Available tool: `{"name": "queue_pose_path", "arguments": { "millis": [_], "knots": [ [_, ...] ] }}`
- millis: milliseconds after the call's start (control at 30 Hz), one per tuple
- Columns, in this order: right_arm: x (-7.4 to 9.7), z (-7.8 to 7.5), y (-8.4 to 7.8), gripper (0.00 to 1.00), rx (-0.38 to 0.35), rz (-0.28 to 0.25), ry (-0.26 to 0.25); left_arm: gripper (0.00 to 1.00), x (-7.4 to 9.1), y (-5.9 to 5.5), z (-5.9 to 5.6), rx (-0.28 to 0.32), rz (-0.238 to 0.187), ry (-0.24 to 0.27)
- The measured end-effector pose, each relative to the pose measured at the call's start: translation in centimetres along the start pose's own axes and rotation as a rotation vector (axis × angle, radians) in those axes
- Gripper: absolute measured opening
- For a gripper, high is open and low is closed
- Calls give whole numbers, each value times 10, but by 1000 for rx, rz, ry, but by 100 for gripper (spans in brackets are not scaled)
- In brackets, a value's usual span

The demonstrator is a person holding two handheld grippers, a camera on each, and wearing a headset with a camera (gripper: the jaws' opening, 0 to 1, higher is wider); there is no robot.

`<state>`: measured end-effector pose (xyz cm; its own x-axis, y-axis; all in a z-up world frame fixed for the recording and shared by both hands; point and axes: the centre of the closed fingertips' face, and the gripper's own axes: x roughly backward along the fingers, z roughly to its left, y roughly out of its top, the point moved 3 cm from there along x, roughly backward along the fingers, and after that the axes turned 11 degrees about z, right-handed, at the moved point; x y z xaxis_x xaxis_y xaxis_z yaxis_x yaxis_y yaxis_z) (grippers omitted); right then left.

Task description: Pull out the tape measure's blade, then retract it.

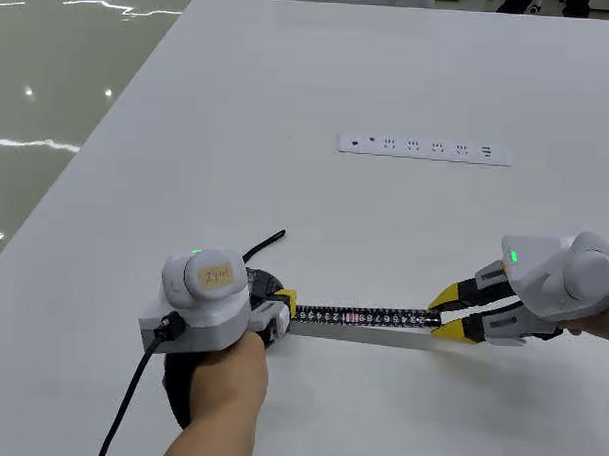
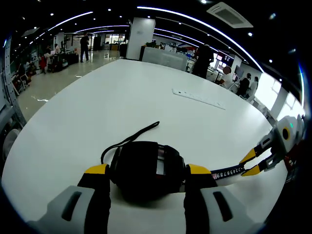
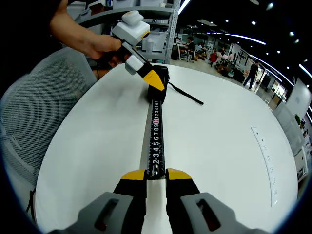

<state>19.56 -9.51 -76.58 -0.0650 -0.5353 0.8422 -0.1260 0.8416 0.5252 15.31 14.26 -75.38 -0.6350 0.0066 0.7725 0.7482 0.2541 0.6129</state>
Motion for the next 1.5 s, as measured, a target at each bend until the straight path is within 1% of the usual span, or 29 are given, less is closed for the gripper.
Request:
{"name": "queue_pose_path", "arguments": {
  "millis": [333, 533, 733, 1067, 1300, 1500],
  "knots": [
    [-2, 0, 3, 14, -2, -5, -1, 57, 0, 0, 1, 2, 0, -1],
    [-2, -1, 3, 14, -1, -4, -2, 57, 4, 0, -2, 2, -1, 0],
    [-3, -1, 3, 14, 0, -4, -1, 57, -1, 0, 0, 3, 0, 0],
    [-4, 0, 5, 14, 2, -5, 0, 56, 1, 0, 0, 0, 2, 2],
    [-4, 1, 7, 14, 5, -6, 1, 56, -3, 0, 2, -3, 4, 2],
    [-5, -1, 8, 14, 10, -7, 0, 56, -3, 1, 3, 0, 4, 0]
  ]
}}
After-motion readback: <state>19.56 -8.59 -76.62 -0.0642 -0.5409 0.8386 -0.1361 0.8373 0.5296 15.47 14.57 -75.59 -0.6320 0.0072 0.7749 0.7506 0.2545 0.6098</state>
